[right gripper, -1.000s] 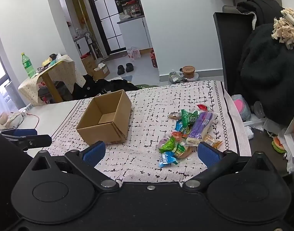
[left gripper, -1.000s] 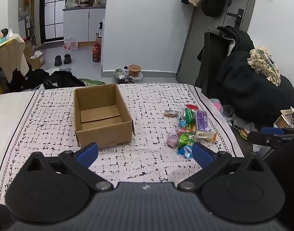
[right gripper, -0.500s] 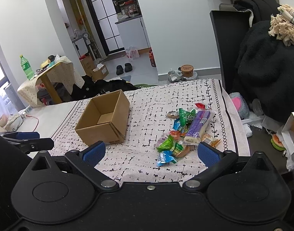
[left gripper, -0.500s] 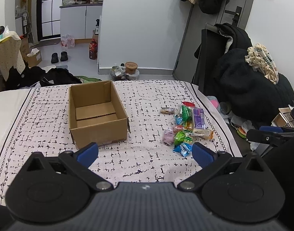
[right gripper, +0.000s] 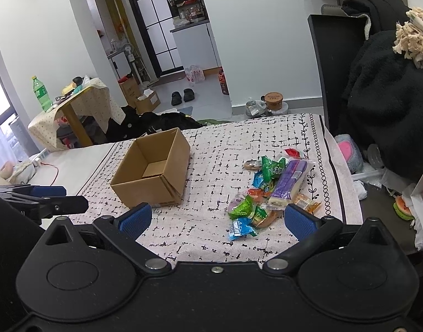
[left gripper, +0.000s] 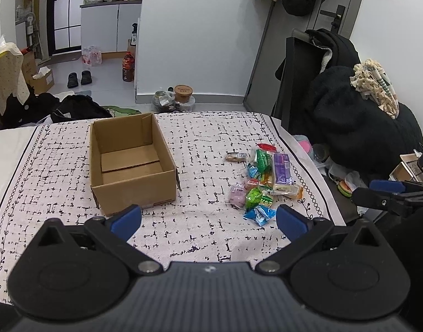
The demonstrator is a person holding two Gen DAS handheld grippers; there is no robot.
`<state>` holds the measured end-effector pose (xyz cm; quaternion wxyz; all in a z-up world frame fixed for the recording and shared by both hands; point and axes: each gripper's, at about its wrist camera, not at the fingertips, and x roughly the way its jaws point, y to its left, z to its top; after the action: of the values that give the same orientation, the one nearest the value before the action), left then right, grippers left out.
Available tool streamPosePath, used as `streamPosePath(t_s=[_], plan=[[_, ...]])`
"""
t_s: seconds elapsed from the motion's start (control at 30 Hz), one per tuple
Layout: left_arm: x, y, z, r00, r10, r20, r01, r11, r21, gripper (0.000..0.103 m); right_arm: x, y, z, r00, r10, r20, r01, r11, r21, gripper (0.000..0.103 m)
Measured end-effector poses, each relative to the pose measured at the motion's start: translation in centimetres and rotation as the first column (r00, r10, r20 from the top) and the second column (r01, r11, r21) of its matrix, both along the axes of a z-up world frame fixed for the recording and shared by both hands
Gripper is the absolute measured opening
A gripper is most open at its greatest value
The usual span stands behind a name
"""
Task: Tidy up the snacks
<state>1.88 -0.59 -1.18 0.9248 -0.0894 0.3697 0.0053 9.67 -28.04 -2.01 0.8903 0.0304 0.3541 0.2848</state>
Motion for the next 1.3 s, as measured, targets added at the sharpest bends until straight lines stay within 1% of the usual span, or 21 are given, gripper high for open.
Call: streamPosePath(t_s=[0.23, 0.7, 0.9, 1.3], plan=[[-0.12, -0.42, 0.31, 1.000, -0.018, 0.006, 0.018, 1.000, 0.002, 0.103, -0.22, -0.05, 0.17, 1.000, -0.006, 0.007, 0.006, 1.000, -0.003, 0.103], [-0.23, -0.40, 0.64, 1.000, -0.016, 0.009, 0.016, 1.000, -0.002, 0.103, -0.37, -0.04, 0.69, 1.000, -0.020, 0.012, 0.020, 1.000, -0.017, 0.103], [-0.40, -0.20, 0.71, 1.000, -0.020, 0.016, 0.020, 1.000, -0.019, 0.103, -0.44, 0.05, 0.72, 1.000, -0.019, 0.020, 0.020, 0.999, -0.026, 0.103], [0.57, -0.04, 0.54, 1.000, -0.018, 0.015, 0.019, 0.999, -0.028, 0.103, 0.52, -0.76, 0.63, 0.999, -0.045, 0.015, 0.045, 0.999, -0.022, 0.103]])
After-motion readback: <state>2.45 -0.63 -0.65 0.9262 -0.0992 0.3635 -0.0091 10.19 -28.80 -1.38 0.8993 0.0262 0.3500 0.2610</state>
